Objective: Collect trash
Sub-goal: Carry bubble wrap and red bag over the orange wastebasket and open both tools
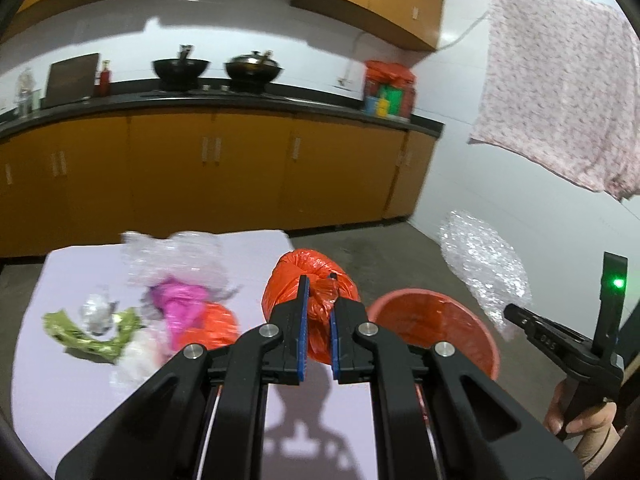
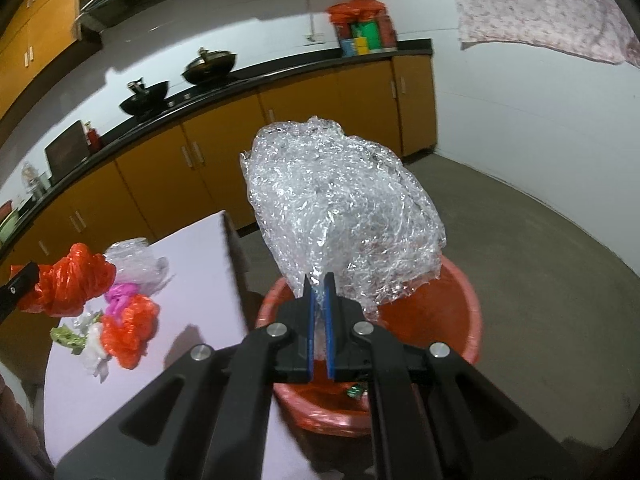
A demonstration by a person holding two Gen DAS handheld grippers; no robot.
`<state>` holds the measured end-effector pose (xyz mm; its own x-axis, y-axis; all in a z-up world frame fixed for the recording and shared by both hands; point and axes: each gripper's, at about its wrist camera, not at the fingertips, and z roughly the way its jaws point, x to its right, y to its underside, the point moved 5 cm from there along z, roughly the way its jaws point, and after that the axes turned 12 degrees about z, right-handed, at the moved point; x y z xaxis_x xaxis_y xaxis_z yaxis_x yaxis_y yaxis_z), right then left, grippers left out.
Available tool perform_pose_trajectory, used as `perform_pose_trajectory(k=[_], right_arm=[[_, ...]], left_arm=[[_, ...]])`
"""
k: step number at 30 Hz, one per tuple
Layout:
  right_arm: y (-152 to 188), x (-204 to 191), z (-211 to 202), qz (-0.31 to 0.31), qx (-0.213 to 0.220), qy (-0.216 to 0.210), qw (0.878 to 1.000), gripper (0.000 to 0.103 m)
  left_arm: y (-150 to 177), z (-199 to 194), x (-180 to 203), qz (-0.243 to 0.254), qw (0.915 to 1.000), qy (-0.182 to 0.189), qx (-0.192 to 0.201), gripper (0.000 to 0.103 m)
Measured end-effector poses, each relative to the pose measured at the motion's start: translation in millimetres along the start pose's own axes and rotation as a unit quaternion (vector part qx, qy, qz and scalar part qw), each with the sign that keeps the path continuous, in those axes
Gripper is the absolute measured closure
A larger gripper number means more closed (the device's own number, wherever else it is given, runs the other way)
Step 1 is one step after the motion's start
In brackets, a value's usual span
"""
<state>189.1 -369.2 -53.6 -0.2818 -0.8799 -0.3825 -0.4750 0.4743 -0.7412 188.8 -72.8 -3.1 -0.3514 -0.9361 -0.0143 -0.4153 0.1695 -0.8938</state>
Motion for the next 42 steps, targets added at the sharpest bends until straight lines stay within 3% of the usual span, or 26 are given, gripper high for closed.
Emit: perform_pose_trajectory(k=[14,37,41,42], right_arm=[[-4,51,7,0.033,-0.003,0.031,0.999,0.097],[0,71,76,0.044,-0.045,0.04,0.997,0.096],[4,74,84,0.046,-0.049,0.034,0.997,0.091],[5,75,85,0.046,-0.05,0.032,0.997,0.085]], left_arm=[[0,52,72,0.03,0.9965,0.074,-0.023,0.095],[32,143,135,0.082,0.9841,0.131,-0.087,0.095],[37,149,142,0.088,0.9813,0.141,-0.096,0.094],[38,150,142,0.09,0.981,0.142,-0.097,0.093]])
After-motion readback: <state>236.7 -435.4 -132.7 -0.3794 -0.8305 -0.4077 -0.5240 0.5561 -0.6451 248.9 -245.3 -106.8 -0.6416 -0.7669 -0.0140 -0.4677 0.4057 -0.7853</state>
